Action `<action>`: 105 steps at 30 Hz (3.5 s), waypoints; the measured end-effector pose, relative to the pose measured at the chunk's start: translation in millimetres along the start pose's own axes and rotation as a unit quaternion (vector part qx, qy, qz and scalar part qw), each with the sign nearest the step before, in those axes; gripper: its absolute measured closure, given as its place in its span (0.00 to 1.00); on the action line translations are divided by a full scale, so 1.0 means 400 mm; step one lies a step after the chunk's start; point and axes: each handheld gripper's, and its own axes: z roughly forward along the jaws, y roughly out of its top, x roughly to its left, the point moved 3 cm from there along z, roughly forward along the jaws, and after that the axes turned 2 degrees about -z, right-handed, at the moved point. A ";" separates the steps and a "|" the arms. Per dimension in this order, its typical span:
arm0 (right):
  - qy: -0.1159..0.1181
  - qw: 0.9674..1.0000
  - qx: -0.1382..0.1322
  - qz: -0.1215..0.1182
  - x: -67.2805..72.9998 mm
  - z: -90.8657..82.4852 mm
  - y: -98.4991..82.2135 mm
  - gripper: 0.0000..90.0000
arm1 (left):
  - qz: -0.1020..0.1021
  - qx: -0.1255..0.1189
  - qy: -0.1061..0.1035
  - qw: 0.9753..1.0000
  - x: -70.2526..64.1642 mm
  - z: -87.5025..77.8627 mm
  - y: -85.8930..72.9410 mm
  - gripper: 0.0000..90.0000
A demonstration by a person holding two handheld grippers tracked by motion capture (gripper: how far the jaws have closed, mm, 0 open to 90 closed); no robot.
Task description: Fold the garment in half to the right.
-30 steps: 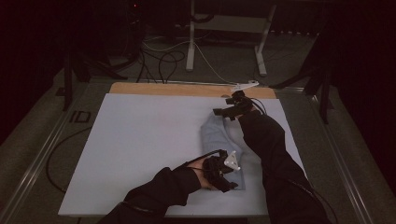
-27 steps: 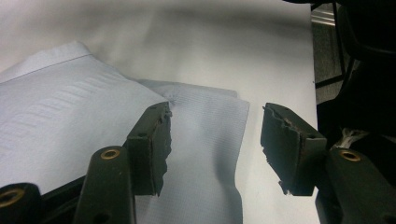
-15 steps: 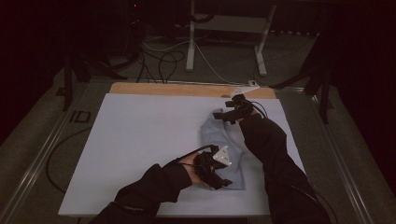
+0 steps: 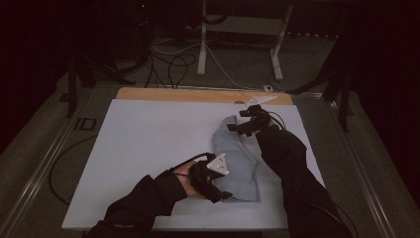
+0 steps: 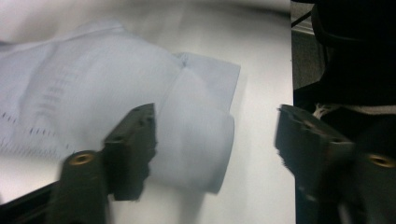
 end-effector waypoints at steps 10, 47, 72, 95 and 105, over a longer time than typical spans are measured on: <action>0.003 1.000 0.005 0.010 0.004 -0.009 -0.023 0.12 | -0.026 -0.023 -0.002 0.999 0.009 -0.052 -0.080 0.01; -0.035 0.994 0.091 0.059 -0.059 0.108 -0.064 0.94 | -0.170 -0.140 0.143 0.965 0.069 -0.267 -0.481 0.01; -0.039 0.993 0.101 0.055 -0.064 0.103 -0.067 0.23 | -0.172 -0.146 0.144 0.964 0.073 -0.273 -0.500 0.01; 0.043 0.998 0.035 -0.004 0.115 -0.010 -0.010 0.18 | -0.166 -0.141 0.142 0.966 0.070 -0.275 -0.502 0.01; 0.084 0.996 0.025 -0.037 0.214 -0.055 -0.016 0.16 | -0.168 -0.142 0.142 0.965 0.071 -0.275 -0.503 0.01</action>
